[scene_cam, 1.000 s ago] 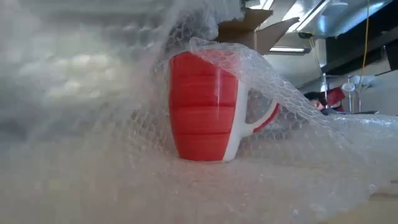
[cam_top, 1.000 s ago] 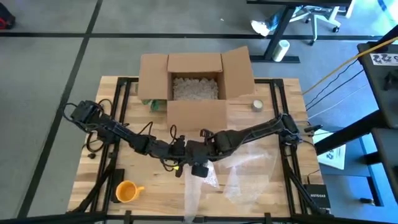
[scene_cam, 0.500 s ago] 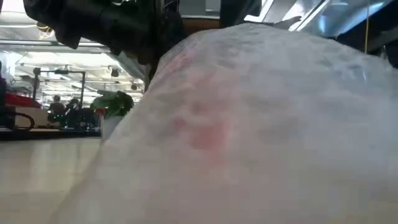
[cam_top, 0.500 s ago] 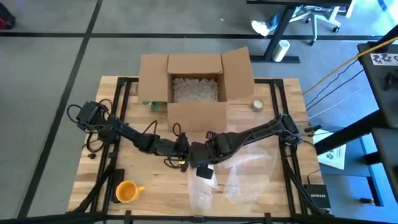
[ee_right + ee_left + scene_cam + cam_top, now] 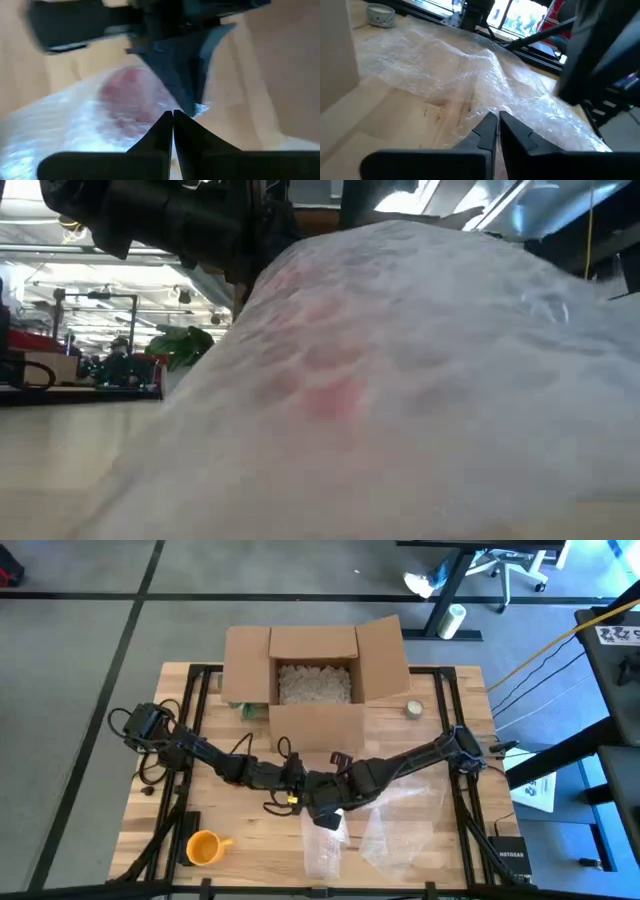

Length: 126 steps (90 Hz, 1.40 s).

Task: Wrap mug
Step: Wrap the red mug with bubble wrap

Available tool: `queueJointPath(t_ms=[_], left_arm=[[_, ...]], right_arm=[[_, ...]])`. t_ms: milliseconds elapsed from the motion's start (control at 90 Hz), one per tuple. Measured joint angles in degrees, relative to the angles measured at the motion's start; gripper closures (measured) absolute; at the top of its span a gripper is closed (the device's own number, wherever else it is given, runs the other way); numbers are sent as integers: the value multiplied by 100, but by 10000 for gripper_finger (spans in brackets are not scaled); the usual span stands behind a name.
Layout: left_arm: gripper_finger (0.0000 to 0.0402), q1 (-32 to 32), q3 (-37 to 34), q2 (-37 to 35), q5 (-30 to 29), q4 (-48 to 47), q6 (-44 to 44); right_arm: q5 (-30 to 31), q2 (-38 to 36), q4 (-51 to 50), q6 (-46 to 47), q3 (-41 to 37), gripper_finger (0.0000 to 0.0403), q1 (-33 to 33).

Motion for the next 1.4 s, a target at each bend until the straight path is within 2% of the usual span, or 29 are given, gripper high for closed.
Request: queueJointPath(t_ms=[156, 500, 756, 956, 1233, 1400], left_arm=[[401, 100, 0, 0, -4, 20, -2], [401, 132, 0, 0, 0, 152, 17], [401, 135, 0, 0, 0, 173, -2], [401, 125, 0, 0, 9, 345, -126], [399, 32, -4, -3, 533, 316, -196], [366, 32, -4, -15, 948, -68, -268]], right_arm=[[-368, -2, 332, -139, 0, 403, 126], [-477, 37, 884, -466, 0, 403, 258], [-462, 311, 893, -603, 0, 403, 169], [-376, 580, 525, -568, 0, 403, 140], [-360, 686, 585, -638, -57, 403, 146], [-523, 704, 566, -675, -96, 403, 136]])
